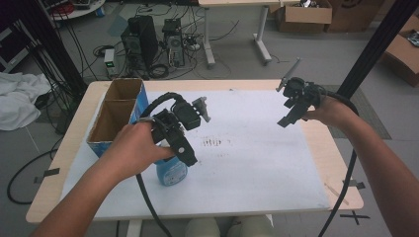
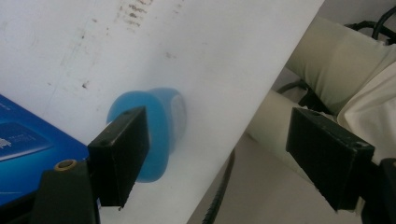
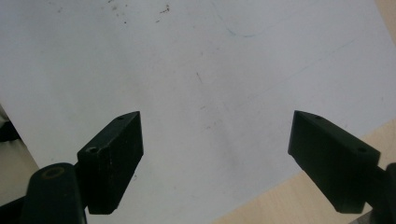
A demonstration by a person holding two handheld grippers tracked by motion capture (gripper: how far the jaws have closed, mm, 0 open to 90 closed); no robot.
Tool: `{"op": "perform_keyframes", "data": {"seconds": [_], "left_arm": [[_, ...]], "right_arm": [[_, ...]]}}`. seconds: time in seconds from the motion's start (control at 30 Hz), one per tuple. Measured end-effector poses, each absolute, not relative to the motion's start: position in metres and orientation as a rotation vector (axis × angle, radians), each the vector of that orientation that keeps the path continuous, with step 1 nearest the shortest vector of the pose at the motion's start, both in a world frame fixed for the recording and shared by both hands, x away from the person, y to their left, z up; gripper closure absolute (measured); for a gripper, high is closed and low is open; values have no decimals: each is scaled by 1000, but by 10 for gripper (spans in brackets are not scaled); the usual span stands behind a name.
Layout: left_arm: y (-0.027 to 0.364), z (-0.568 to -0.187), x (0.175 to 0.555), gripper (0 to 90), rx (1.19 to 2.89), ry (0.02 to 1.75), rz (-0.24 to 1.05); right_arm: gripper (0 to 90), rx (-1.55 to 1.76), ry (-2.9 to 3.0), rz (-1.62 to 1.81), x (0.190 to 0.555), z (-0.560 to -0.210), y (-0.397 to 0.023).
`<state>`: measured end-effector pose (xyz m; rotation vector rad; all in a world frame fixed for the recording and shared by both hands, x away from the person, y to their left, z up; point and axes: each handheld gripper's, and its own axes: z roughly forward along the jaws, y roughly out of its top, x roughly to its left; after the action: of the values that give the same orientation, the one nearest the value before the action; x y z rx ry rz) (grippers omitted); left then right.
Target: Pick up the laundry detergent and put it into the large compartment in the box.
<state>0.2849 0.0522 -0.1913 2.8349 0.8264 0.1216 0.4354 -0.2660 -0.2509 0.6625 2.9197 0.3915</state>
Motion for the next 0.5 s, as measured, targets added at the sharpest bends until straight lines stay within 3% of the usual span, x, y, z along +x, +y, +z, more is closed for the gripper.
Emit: {"op": "perform_keyframes", "data": {"seconds": [0.5], "left_arm": [[79,-176,292,213,2784,914,221]], "right_arm": [[181,660,2920,389,435,-249,-265]]}}
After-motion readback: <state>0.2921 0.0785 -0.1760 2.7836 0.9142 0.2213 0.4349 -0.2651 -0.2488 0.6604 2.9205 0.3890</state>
